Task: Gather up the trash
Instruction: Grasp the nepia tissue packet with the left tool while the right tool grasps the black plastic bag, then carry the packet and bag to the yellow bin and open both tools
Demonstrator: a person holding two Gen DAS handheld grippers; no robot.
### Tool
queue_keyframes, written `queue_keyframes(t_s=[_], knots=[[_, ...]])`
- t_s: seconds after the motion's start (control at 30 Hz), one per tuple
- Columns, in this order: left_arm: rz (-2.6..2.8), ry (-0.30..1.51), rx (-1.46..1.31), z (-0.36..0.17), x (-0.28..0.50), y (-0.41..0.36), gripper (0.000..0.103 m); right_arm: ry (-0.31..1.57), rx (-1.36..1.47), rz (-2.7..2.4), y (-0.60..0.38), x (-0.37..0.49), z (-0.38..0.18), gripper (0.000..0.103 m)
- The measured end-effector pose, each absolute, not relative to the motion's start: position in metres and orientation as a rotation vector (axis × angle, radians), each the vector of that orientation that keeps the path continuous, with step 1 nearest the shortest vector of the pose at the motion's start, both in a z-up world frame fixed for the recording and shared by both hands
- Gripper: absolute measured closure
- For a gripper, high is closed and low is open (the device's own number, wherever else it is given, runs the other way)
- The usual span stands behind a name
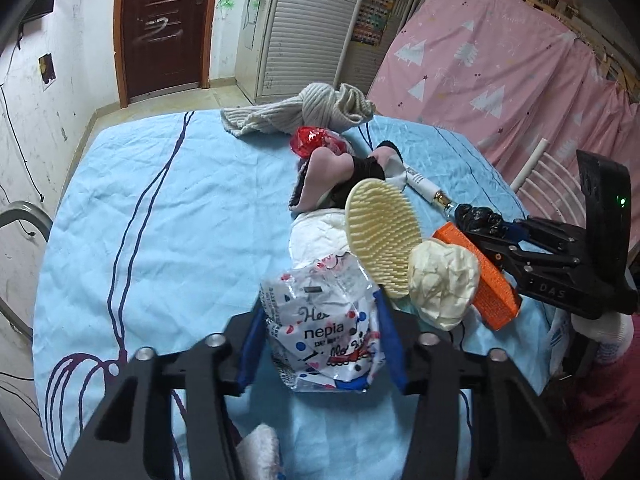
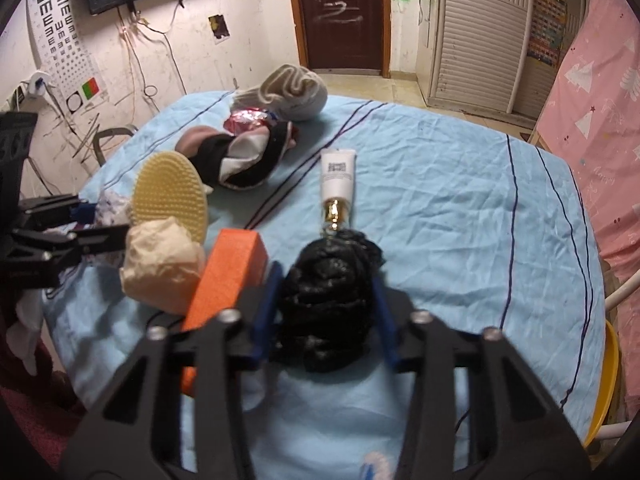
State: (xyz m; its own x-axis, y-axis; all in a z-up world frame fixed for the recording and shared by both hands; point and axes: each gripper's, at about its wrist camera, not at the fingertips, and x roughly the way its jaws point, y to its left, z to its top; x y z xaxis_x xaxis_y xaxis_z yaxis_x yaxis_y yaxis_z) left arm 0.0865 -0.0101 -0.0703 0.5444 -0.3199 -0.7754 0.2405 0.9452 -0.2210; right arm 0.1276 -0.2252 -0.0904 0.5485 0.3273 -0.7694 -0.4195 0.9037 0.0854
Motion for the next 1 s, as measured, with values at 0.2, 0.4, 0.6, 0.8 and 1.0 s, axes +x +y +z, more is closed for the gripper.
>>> queue_keyframes(t_s=[0.2,0.4,0.6,0.8,1.0], knots=[[-0.304,0.919,-0.116,-0.063,0.083,-0.003,0.071,0.858,-0.036,0.454,-0.239,0.127,-0.086,0.071],[-0.280,0.872,-0.111,-0.042,0.076,0.002,0.071,0.829,0.012,0.451,-0.251,0.126,-0.080,0.071],[-0.274,0.837,-0.094,-0.023,0.073,-0.004,0.071,0.800,0.046,0.432,-0.270,0.122,-0.072,0.071],[-0.282,0.809,-0.084,-0.009,0.075,-0.017,0.071,0.775,0.080,0.402,-0.293,0.119,-0.067,0.071],[-0.295,0.801,-0.063,-0.001,0.078,-0.032,0.071,0.755,0.115,0.373,-0.316,0.117,-0.064,0.071]])
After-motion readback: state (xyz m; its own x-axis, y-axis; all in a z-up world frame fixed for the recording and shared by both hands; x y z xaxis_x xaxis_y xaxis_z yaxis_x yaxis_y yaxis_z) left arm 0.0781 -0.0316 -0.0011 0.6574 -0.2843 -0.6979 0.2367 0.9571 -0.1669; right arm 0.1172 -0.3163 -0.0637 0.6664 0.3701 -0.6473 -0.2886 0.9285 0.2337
